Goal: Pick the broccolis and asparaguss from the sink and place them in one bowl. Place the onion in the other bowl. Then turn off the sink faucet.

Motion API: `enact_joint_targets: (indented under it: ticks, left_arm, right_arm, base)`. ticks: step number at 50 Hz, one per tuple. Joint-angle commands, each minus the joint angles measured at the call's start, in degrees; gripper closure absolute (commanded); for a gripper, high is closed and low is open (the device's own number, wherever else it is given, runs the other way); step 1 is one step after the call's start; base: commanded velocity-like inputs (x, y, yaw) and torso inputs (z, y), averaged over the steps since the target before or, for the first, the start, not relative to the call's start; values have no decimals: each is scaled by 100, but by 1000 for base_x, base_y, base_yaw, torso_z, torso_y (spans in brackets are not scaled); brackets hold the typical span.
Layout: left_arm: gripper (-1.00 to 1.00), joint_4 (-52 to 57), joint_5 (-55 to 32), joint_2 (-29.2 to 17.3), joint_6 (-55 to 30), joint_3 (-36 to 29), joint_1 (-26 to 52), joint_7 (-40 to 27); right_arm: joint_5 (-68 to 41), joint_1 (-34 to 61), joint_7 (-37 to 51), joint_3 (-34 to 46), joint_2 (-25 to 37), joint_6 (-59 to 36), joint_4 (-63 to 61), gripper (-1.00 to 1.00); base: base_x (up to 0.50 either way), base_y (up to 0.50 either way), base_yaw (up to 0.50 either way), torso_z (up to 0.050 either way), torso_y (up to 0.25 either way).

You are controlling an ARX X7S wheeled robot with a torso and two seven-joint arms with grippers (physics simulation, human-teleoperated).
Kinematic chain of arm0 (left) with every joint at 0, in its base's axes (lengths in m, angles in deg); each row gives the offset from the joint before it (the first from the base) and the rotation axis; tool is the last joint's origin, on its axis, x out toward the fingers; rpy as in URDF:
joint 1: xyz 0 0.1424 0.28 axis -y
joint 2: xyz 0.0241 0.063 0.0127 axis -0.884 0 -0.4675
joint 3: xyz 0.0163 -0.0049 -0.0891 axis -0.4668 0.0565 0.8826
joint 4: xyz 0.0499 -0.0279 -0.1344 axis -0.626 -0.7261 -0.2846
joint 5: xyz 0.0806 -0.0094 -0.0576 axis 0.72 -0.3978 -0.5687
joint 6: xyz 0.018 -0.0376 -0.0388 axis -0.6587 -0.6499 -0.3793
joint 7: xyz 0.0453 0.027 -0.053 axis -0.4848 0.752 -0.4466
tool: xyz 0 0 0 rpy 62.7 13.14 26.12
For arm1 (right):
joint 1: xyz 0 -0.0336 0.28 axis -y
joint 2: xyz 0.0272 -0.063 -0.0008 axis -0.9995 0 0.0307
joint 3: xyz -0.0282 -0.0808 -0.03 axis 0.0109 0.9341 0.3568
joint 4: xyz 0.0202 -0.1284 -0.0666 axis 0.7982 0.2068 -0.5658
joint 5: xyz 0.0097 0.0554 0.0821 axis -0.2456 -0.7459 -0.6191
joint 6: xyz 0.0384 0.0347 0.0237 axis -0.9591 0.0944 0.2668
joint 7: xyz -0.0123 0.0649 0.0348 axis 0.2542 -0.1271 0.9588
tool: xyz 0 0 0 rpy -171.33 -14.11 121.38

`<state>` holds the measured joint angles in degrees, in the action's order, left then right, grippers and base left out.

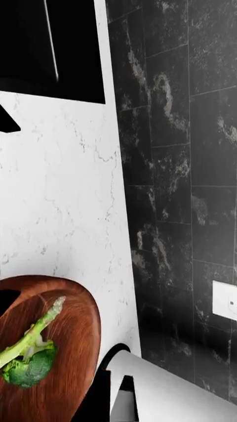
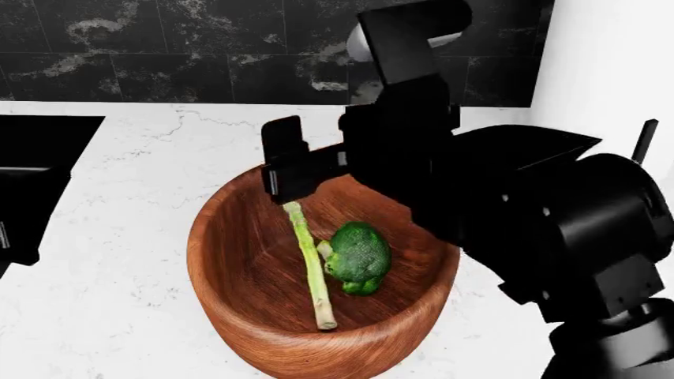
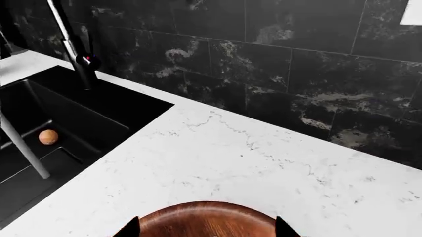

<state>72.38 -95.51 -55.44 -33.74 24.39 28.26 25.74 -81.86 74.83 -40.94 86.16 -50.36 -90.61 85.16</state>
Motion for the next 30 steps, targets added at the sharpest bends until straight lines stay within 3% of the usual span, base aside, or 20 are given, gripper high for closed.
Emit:
enact_joint_targets:
  ticks: [1,17,27,30]
  left_arm:
    - [-100,24,65,152,1,-117,19,-27]
    - [-100,-154,459,463,168,-285,167,125]
    - [-100,-44,673,451,309,-292,142,191]
    - [-100,6,747,410,342,-294,125,224]
  right_arm:
    - [-793,-562,1233,-952,923,-428,-2040,-100]
    - [-2643,-2565,2932,-2918,2443,-439,-4456,-100]
    - [-3471,-2994,3417,-3636,2944,-354,-4728,-100]
    - [-3734,-2632,3544,-3540,3107,-513,-4653,-100]
  base:
    - [0,0,0,0,0]
    - [0,0,0,0,0]
    - [0,0,0,0,0]
    - [0,0,0,0,0]
